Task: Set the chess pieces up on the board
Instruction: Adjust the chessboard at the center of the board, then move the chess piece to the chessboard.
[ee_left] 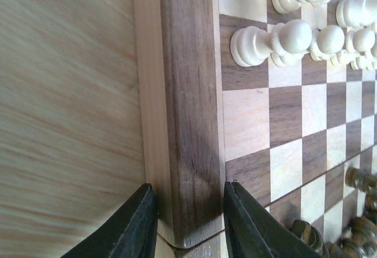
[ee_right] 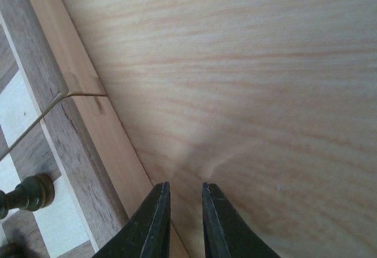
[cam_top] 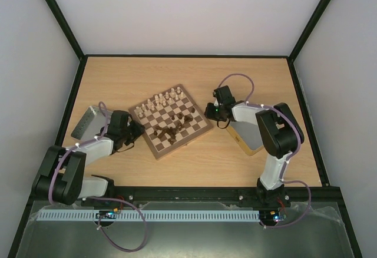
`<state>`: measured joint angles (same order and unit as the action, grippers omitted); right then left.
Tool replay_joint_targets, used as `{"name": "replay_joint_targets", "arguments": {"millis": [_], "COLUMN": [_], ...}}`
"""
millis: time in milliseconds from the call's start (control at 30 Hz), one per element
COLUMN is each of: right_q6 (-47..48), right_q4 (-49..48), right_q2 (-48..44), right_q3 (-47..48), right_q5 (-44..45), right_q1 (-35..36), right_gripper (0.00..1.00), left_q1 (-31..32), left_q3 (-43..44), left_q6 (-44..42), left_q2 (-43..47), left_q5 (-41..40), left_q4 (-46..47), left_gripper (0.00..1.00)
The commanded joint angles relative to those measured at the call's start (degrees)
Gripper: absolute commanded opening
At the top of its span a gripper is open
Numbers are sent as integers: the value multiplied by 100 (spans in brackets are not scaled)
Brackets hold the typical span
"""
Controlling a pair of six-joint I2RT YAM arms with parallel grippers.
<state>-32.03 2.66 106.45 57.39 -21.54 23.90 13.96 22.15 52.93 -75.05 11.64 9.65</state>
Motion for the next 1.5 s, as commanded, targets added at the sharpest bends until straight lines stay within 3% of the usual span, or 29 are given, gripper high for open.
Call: {"name": "replay_joint_targets", "arguments": {"millis": [0,233,400,600,867,1200,1467], "right_q6": [-20,-188,5,290,312,426,434], "right_q4": [561,793,1198,1372,1417,1769,1944], "right_q2": [-183,-598,-989,-931,-370,207,214], "right_q3": [-273,-282,258,779,1295,1619,1574], "right_q5": [116,1065,1998,1805,1700,1810,2068], "right_q1": [344,543,684,954,1229,1390,1442], "right_gripper": [17,19,32,43,45,30,9], "left_q1": [-85,-121,-135,-135,-138,-130,-132], "left_q3": [210,341,444,513,469,488,498], "left_q6": [-426,-460,-550,-685,-773,-887,-905], "left_q2": [-256,-345,-95,168,142,-16,2], "left_q5": [-128,-257,-533,-691,-512,-318,-276], "left_q4": [-355,-379,-665,-924,-862,-796,-801], "left_gripper": [33,34,34,36,36,36,36]}}
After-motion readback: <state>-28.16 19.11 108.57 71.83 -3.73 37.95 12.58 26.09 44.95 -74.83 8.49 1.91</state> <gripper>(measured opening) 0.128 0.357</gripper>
